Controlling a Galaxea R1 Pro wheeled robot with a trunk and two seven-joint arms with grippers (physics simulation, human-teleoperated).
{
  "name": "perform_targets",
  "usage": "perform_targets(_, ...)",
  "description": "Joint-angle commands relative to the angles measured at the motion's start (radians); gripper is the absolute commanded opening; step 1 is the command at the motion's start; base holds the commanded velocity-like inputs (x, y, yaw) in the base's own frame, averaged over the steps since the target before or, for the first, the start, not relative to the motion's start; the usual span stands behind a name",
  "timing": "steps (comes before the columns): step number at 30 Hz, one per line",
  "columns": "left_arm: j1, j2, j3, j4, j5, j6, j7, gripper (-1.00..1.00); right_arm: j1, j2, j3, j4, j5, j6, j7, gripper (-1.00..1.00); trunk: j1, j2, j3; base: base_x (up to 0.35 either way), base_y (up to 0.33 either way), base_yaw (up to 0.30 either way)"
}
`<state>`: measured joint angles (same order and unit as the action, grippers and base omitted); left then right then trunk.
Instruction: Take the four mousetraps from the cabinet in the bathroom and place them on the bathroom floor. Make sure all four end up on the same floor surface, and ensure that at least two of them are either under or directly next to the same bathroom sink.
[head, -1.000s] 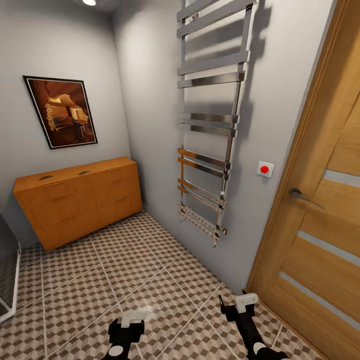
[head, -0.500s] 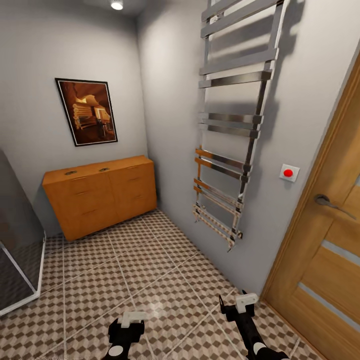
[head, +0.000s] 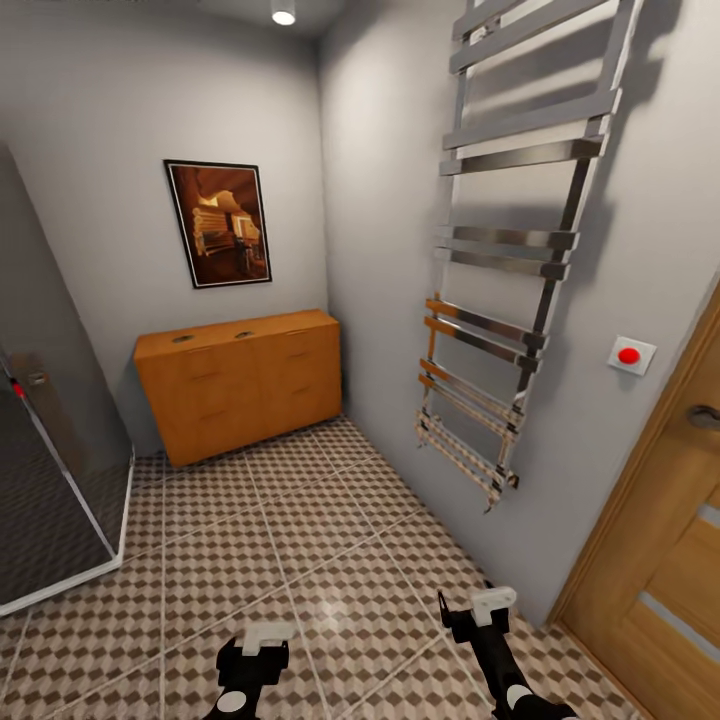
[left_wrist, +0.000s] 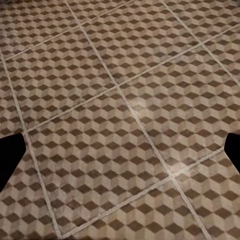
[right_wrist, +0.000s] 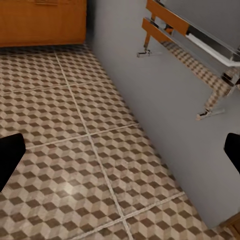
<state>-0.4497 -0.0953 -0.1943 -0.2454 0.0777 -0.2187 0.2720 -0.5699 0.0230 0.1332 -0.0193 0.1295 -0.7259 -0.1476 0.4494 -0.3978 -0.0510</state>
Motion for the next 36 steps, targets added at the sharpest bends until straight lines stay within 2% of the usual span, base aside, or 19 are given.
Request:
perform_targets(1, -0.001, 0.000, -0.008, 0.001, 0.008, -0.004, 0.006, 1.00, -0.001, 0.000, 0.003, 0.001, 0.010, -0.001, -0.010, 1.00, 0.001, -0.002, -0.002, 0.000, 0.000, 0.166)
perform_targets(12, -0.001, 0.000, -0.008, 0.001, 0.008, -0.003, 0.006, 1.00, -0.001, -0.001, 0.003, 0.001, 0.010, -0.001, -0.010, 1.00, 0.001, -0.002, -0.002, 0.085, 0.000, 0.046)
perform_targets(36, -0.001, 0.000, -0.008, 0.001, 0.008, -0.003, 0.006, 1.00, -0.001, -0.001, 0.003, 0.001, 0.010, -0.001, -0.010, 1.00, 0.001, -0.002, -0.002, 0.317, 0.000, 0.021)
